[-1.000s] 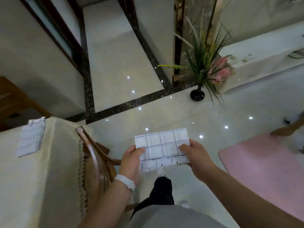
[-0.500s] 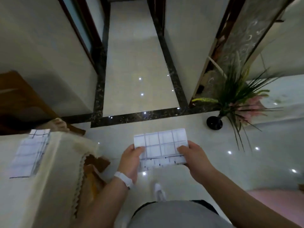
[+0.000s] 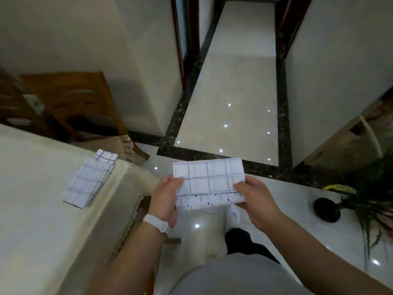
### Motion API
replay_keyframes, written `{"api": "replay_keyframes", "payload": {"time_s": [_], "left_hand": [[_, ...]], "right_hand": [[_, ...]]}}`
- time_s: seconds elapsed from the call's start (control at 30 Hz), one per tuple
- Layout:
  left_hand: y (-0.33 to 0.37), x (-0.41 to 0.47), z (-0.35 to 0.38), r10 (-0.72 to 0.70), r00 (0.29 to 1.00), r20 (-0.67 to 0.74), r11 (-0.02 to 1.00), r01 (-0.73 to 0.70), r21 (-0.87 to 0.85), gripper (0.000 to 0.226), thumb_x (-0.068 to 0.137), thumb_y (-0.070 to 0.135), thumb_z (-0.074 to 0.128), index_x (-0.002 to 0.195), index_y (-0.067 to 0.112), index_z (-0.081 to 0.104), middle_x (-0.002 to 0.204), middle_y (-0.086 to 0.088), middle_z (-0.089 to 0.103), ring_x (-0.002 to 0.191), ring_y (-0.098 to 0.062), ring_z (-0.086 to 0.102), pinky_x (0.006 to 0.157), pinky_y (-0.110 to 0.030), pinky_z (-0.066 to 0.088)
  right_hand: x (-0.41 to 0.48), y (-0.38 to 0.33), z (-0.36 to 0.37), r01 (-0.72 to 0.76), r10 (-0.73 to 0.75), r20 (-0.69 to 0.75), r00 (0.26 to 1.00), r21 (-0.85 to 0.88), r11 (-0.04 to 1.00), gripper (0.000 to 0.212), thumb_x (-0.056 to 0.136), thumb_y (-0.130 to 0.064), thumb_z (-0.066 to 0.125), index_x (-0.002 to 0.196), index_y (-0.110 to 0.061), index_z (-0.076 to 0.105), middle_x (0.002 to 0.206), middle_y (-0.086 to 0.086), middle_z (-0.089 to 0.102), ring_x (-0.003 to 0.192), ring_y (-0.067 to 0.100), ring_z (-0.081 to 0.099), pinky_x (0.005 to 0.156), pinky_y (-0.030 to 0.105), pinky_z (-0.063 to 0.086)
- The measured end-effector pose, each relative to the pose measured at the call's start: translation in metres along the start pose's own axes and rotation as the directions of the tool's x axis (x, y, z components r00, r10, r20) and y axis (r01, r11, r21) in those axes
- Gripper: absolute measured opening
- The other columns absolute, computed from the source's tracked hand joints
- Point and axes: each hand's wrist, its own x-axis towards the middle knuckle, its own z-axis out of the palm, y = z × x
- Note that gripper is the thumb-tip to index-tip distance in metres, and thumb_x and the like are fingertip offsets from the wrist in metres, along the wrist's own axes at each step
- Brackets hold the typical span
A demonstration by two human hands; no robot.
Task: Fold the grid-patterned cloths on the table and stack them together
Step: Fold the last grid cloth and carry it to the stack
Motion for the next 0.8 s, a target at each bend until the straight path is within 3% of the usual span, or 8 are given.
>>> {"api": "replay_keyframes", "payload": {"time_s": [0.17, 0.37, 0.5, 0.6, 0.7, 0.8], "left_hand": [[0.017, 0.043, -0.005, -0.021, 0.992, -0.123, 0.997, 0.011, -0.080, 0.019, 0.088, 0.011, 0.059, 0.107, 0.006, 0.060, 0.106, -0.023, 0.068, 0.097, -0.041, 0.066, 0.086, -0.061, 0.051], [0.046, 0.094, -0.005, -0.062, 0.958, -0.281, 0.990, 0.023, -0.141, 0.007, 0.092, 0.009, 0.053, 0.094, 0.008, 0.060, 0.091, -0.019, 0.071, 0.081, -0.036, 0.068, 0.075, -0.050, 0.056], [0.066, 0.115, -0.014, -0.121, 0.909, -0.398, 0.986, 0.063, -0.156, 0.024, 0.092, 0.012, 0.055, 0.111, -0.002, 0.059, 0.102, -0.025, 0.070, 0.091, -0.043, 0.068, 0.083, -0.064, 0.051], [0.080, 0.123, -0.023, -0.128, 0.849, -0.512, 0.977, 0.019, -0.212, 0.030, 0.087, 0.012, 0.059, 0.111, -0.006, 0.058, 0.102, -0.029, 0.068, 0.092, -0.047, 0.066, 0.080, -0.067, 0.050], [0.088, 0.118, -0.035, -0.120, 0.783, -0.611, 0.970, -0.039, -0.241, 0.010, 0.091, 0.007, 0.056, 0.095, 0.002, 0.063, 0.085, -0.021, 0.070, 0.071, -0.034, 0.069, 0.065, -0.047, 0.058], [0.088, 0.110, -0.056, -0.147, 0.716, -0.683, 0.948, -0.094, -0.302, 0.007, 0.093, 0.003, 0.053, 0.093, 0.001, 0.060, 0.079, -0.017, 0.068, 0.059, -0.027, 0.067, 0.048, -0.033, 0.054]], "right_hand": [[0.059, -0.025, 0.029, -0.039, 0.045, 0.092, 0.995, -0.066, 0.997, 0.020, 0.088, -0.004, 0.054, 0.100, -0.011, 0.070, 0.097, 0.012, 0.073, 0.091, 0.028, 0.070, 0.074, 0.039, 0.058], [0.141, -0.060, 0.070, -0.046, 0.102, 0.245, 0.964, -0.228, 0.973, 0.020, 0.089, -0.005, 0.053, 0.098, -0.014, 0.068, 0.097, 0.008, 0.073, 0.092, 0.024, 0.070, 0.079, 0.041, 0.060], [0.182, -0.086, 0.102, 0.006, 0.135, 0.353, 0.926, -0.371, 0.929, 0.017, 0.089, -0.008, 0.054, 0.093, -0.019, 0.067, 0.097, 0.007, 0.070, 0.092, 0.023, 0.067, 0.077, 0.040, 0.058], [0.210, -0.103, 0.132, 0.082, 0.161, 0.460, 0.873, -0.465, 0.881, 0.016, 0.091, -0.010, 0.053, 0.093, -0.019, 0.066, 0.098, 0.006, 0.069, 0.091, 0.021, 0.066, 0.074, 0.037, 0.058], [0.227, -0.113, 0.168, 0.180, 0.193, 0.548, 0.814, -0.553, 0.814, 0.016, 0.090, -0.010, 0.053, 0.089, -0.016, 0.067, 0.095, 0.006, 0.069, 0.090, 0.022, 0.067, 0.079, 0.044, 0.060], [0.230, -0.113, 0.203, 0.266, 0.248, 0.620, 0.744, -0.616, 0.742, 0.017, 0.091, -0.014, 0.052, 0.094, -0.014, 0.069, 0.095, 0.007, 0.069, 0.090, 0.023, 0.066, 0.078, 0.043, 0.059]]}}
